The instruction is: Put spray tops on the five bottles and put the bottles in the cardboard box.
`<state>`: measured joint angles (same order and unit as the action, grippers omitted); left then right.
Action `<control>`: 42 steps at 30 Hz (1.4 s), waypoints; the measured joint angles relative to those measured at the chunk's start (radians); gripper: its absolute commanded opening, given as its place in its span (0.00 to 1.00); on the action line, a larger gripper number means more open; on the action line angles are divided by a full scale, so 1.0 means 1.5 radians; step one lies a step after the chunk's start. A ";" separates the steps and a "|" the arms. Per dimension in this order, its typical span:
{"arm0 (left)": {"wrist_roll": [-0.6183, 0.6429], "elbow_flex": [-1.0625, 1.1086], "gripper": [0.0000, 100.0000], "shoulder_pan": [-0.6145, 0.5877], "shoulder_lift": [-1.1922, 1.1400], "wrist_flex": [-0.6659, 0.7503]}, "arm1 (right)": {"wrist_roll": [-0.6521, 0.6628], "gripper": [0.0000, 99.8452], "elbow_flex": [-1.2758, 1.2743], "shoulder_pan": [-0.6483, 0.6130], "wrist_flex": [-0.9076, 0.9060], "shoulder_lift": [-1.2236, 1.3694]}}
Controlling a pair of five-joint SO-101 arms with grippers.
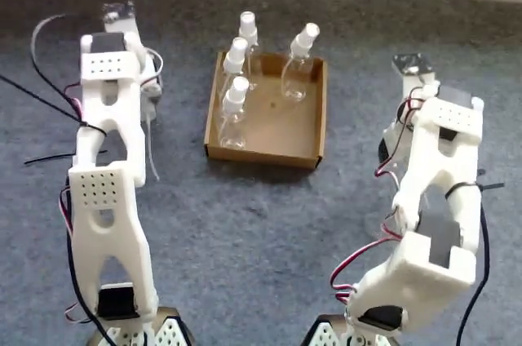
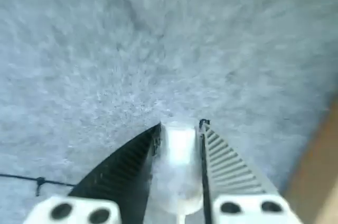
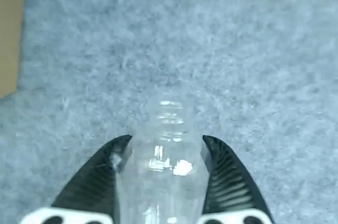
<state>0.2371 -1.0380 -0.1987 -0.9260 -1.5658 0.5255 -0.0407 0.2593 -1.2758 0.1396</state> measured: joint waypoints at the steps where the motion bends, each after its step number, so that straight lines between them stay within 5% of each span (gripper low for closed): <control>1: -0.001 -0.035 0.09 0.000 0.013 -0.025 | -0.011 0.00 0.001 0.000 -0.002 -0.025; 6: -0.001 -0.215 0.09 0.002 0.093 -0.127 | -0.071 0.00 0.001 -0.036 -0.002 -0.169; 12: -0.021 -0.253 0.09 -0.009 0.239 -0.137 | -0.142 0.00 -0.031 -0.181 0.000 -0.382; 20: -0.028 -0.114 0.09 -0.008 0.556 -0.141 | -0.179 0.00 -0.222 -0.461 0.128 -0.602; 26: -0.029 0.046 0.02 0.036 0.834 -0.137 | -0.208 0.00 -0.420 -0.584 0.273 -0.746; 33: -0.032 0.229 0.01 0.170 1.025 0.054 | -0.221 0.00 -0.631 -0.652 0.389 -0.923; 42: -0.032 0.557 0.00 0.277 1.026 0.373 | -0.221 0.00 -0.788 -0.670 0.438 -1.104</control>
<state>0.1895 -0.2018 0.2171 0.6130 -1.0058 0.1941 -1.2221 -0.7457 -0.6191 -1.5159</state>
